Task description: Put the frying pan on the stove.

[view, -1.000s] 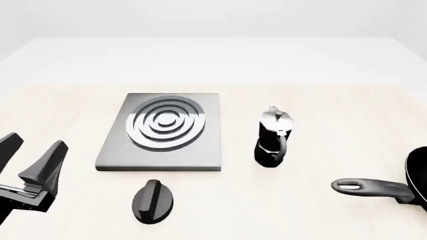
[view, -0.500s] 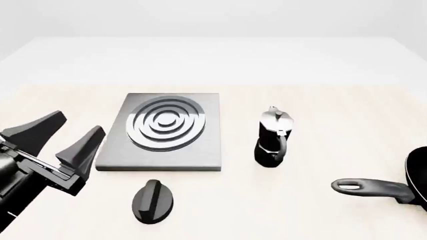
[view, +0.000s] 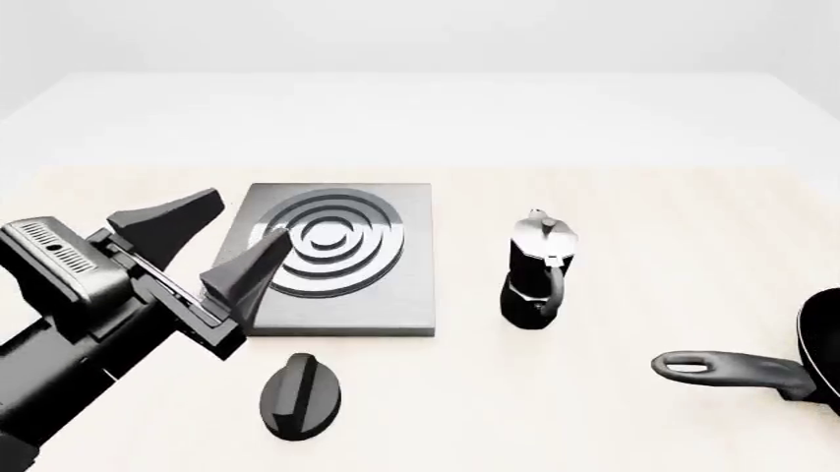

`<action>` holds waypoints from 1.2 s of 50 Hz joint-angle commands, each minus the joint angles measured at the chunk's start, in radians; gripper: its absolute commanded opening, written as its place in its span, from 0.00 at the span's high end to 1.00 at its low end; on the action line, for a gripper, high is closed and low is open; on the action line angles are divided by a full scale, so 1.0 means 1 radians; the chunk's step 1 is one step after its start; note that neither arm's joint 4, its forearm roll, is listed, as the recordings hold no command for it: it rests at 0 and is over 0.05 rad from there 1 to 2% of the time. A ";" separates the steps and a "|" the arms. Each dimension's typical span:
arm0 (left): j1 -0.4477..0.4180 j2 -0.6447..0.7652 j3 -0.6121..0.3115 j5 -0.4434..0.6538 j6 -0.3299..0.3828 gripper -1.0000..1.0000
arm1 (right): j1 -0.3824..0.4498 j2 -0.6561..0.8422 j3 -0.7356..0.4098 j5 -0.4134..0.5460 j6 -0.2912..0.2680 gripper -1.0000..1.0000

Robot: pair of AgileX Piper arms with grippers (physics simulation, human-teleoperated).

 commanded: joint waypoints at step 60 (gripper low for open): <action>-0.347 0.480 -0.343 -0.098 -0.022 0.00 | 0.005 0.000 -0.209 0.115 0.003 0.00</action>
